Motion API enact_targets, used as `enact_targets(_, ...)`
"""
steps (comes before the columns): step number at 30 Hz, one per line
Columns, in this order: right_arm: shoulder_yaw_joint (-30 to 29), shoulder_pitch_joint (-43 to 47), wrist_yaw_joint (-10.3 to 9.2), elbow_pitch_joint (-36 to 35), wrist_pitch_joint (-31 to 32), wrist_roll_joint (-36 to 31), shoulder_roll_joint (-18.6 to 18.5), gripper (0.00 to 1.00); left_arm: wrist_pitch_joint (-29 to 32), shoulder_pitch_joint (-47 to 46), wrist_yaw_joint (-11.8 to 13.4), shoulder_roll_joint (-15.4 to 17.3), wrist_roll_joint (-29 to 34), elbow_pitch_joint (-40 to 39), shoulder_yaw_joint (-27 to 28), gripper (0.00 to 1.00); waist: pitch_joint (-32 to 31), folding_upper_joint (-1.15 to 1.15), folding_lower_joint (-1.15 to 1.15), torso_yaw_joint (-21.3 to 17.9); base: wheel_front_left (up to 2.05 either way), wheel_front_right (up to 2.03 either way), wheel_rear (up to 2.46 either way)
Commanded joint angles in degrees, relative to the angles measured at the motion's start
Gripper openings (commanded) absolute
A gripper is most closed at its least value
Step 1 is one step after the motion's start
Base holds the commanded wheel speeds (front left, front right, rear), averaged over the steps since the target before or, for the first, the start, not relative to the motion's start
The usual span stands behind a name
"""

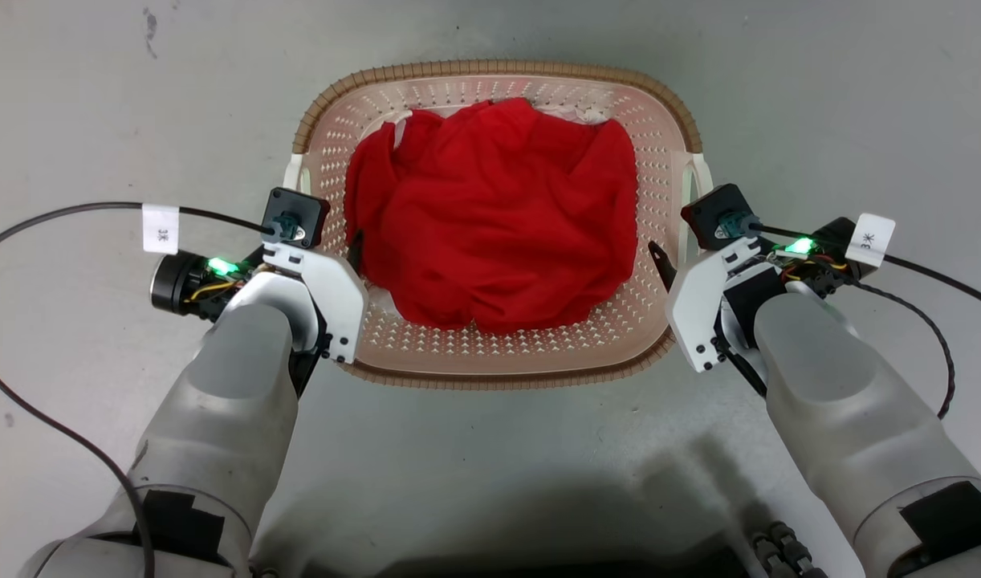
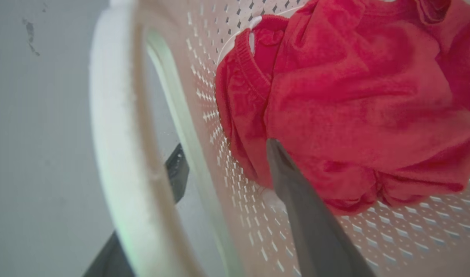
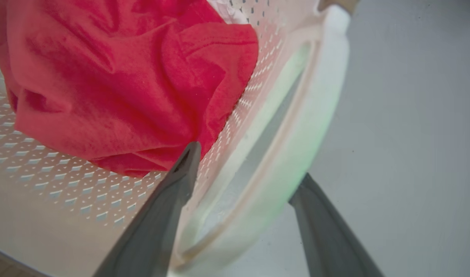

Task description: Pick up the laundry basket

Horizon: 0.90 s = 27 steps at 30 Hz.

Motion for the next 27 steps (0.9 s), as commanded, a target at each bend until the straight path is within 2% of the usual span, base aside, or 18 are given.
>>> enact_targets(1, 0.3, -1.2, -0.06, 0.2, 0.0, 0.4, 0.0, 1.00, -0.1, -1.1, -0.1, 0.0, -0.2, 0.0, -0.3, 1.00, 0.6, 0.00, -0.01, 0.0, 0.00, 0.00, 0.00)
enact_targets(4, 0.9, -1.1, -0.06, 0.5, 0.3, 0.9, 0.0, 1.00, 0.6, -1.2, -0.1, -0.1, -0.2, 0.1, -0.7, 0.99, 1.2, 0.00, -0.01, 0.0, 0.00, 0.00, 0.00)
enact_targets(5, 1.0, -1.3, -0.06, 0.5, 0.3, 1.1, 0.0, 0.53, 0.4, -1.3, -0.1, -0.1, -0.2, 0.1, -0.8, 0.47, 1.4, 0.00, -0.01, 0.0, 0.00, 0.00, 0.00)
enact_targets(6, 1.3, -1.2, -0.06, 0.5, 0.3, 1.4, 0.0, 0.00, 0.5, -1.5, -0.2, -0.2, -0.3, 0.1, -1.0, 0.12, 1.5, 0.00, -0.01, 0.1, 0.00, 0.00, 0.00)
enact_targets(7, 1.8, -0.9, -0.05, 0.6, 0.8, 1.8, 0.0, 0.00, 0.7, -1.5, -0.2, -0.3, -0.3, 0.2, -1.2, 0.00, 1.6, 0.00, -0.01, 0.1, 0.00, 0.00, 0.00)
enact_targets(15, 3.9, -0.9, 0.04, 0.5, 0.4, 3.7, 0.0, 0.00, 1.1, -0.3, -0.2, -0.6, -0.9, 0.3, -2.2, 0.00, 0.3, 0.00, -0.01, 0.2, 0.00, 0.00, 0.00)
enact_targets(27, 8.6, 2.8, 0.04, 1.4, 2.9, 8.1, 0.1, 0.00, 4.2, 4.7, -0.4, -1.6, -3.2, 0.3, -3.7, 0.00, -8.4, 0.00, -0.01, 0.6, 0.00, 0.00, 0.00)
